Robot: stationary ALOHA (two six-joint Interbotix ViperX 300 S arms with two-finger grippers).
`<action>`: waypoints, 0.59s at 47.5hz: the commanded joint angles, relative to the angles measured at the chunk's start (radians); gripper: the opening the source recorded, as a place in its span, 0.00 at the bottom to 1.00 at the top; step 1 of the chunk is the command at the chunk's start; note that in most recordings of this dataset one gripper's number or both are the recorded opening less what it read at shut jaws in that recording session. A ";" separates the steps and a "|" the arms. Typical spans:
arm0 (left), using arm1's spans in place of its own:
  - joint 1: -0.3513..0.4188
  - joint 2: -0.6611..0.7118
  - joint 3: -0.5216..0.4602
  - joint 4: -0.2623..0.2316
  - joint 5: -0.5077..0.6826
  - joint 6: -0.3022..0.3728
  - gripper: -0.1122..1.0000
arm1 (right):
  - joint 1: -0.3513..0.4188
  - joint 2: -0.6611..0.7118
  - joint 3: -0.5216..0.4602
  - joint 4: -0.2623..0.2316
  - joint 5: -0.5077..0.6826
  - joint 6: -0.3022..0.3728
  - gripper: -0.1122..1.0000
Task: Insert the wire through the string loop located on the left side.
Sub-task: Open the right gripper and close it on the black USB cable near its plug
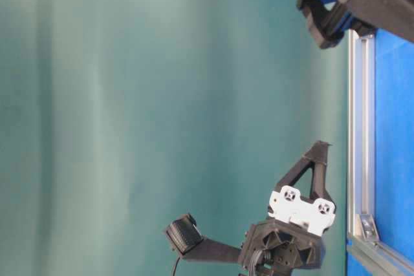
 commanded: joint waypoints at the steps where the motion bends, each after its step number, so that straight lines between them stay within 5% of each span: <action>1: 0.000 -0.026 -0.011 0.005 -0.005 0.000 0.10 | -0.003 -0.034 -0.009 0.003 -0.005 0.009 0.17; 16: 0.000 -0.026 -0.009 0.005 -0.005 0.000 0.10 | -0.003 -0.029 -0.015 0.023 -0.003 0.021 0.92; 28: 0.000 -0.026 -0.009 0.005 -0.003 0.000 0.10 | -0.006 0.054 -0.049 0.060 -0.003 0.021 0.94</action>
